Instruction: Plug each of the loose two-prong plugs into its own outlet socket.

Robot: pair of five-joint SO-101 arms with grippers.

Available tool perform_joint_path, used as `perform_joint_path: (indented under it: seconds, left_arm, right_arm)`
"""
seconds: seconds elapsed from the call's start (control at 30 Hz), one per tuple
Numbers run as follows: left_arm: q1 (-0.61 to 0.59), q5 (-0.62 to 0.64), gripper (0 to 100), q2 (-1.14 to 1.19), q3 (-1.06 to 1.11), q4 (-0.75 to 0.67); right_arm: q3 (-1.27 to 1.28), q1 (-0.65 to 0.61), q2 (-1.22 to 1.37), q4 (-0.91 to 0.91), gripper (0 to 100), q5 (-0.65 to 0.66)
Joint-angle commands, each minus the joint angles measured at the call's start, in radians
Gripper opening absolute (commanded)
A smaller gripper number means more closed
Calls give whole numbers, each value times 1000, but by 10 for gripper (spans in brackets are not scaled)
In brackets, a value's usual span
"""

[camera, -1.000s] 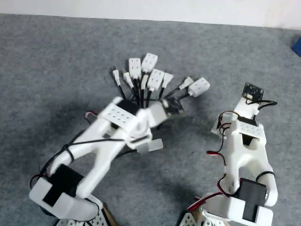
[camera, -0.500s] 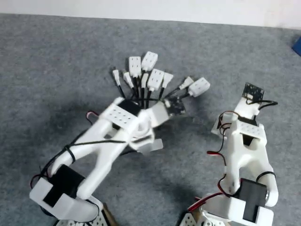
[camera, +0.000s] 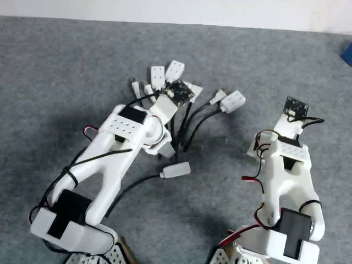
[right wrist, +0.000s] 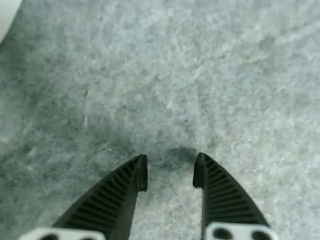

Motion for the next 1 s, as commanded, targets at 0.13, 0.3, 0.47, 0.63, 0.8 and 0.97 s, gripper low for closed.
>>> perform_joint_path:
  seconds: [0.13, 0.3, 0.47, 0.63, 0.8, 0.97]
  left_arm:
    - [39, 5, 330, -41, 120, -71]
    - [77, -41, 329, -44, 165, -72]
    - [122, -41, 329, -45, 117, 58]
    - [223, -41, 329, -45, 79, 229]
    - [254, -44, 329, -44, 73, 255]
    - [188, -43, 329, -33, -27, 256]
  right_arm:
    - [-41, 4, -12, -10, 164, 12]
    - [-41, 4, -12, -10, 164, 12]
    - [-41, 4, -5, -10, 164, 12]
    - [-41, 4, -5, -10, 164, 12]
    - [-41, 4, -5, -10, 164, 12]
    - [-41, 4, -5, -10, 164, 12]
